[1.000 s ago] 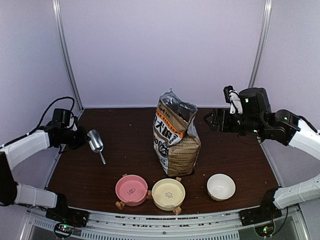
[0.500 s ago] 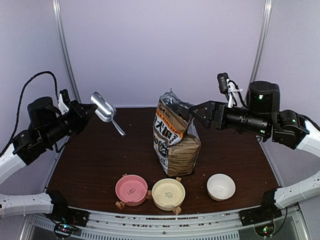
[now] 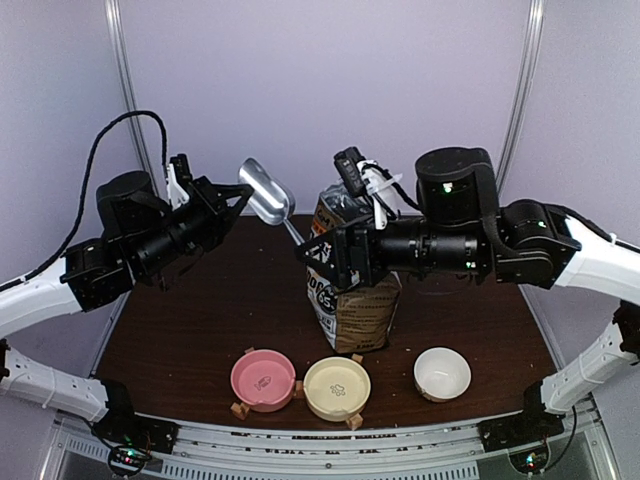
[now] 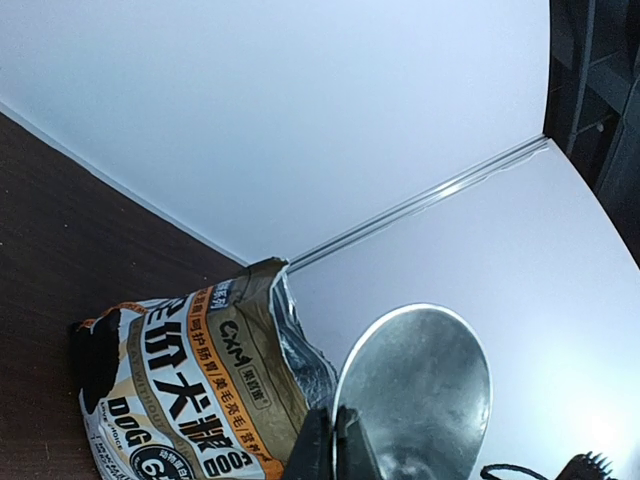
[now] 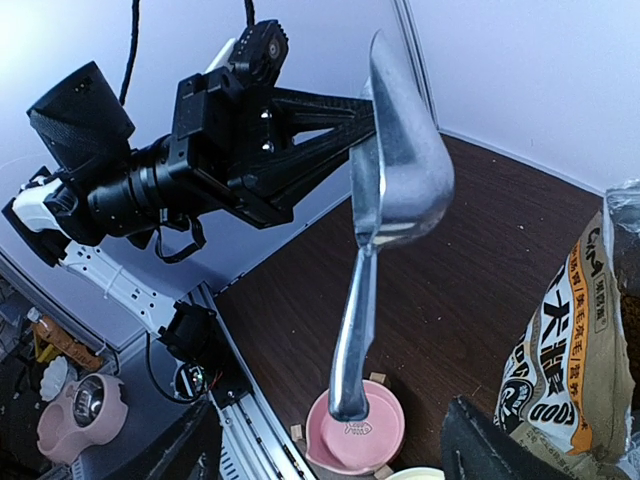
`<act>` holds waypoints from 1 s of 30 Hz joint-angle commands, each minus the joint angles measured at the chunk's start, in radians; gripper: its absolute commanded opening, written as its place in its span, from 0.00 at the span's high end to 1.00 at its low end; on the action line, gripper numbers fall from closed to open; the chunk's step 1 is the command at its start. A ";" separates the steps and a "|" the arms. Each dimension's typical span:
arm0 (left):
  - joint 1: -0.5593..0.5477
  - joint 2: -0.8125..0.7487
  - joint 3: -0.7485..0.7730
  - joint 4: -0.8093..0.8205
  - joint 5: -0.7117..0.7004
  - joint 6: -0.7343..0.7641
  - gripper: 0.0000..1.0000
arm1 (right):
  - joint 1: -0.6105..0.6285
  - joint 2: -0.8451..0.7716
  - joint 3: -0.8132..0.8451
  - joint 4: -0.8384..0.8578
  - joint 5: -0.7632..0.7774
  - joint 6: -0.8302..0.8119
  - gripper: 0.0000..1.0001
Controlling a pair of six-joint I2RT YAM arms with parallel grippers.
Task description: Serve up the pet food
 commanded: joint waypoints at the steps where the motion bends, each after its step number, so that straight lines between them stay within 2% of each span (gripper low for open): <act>1: -0.018 0.000 0.029 0.116 -0.024 -0.012 1.00 | 0.013 0.070 0.088 -0.066 0.035 -0.021 0.29; 7: -0.019 -0.013 0.011 0.128 -0.024 -0.023 1.00 | 0.019 0.160 0.194 -0.112 0.088 -0.014 0.49; 10: -0.019 -0.019 0.006 0.128 -0.023 -0.023 1.00 | 0.019 0.188 0.223 -0.112 0.099 -0.008 0.63; 16: -0.019 -0.022 -0.005 0.131 -0.013 -0.024 1.00 | 0.018 0.215 0.260 -0.129 0.141 0.014 1.00; 19: -0.019 -0.020 -0.004 0.136 0.005 0.002 1.00 | 0.018 0.211 0.256 -0.134 0.172 0.032 1.00; 20: -0.019 -0.017 0.003 0.130 0.014 0.017 0.97 | 0.017 0.204 0.249 -0.132 0.182 0.036 1.00; 23: -0.019 -0.017 0.045 0.068 0.045 0.091 0.60 | 0.014 0.181 0.231 -0.140 0.199 0.029 1.00; 25: -0.019 -0.029 0.067 0.004 0.057 0.146 0.39 | 0.002 0.164 0.224 -0.162 0.201 0.024 1.00; 28: -0.010 -0.068 0.081 -0.116 0.070 0.222 0.19 | -0.037 0.127 0.185 -0.190 0.140 0.014 1.00; 30: 0.014 -0.086 0.094 -0.196 0.112 0.270 0.11 | -0.072 0.097 0.145 -0.198 0.063 0.003 1.00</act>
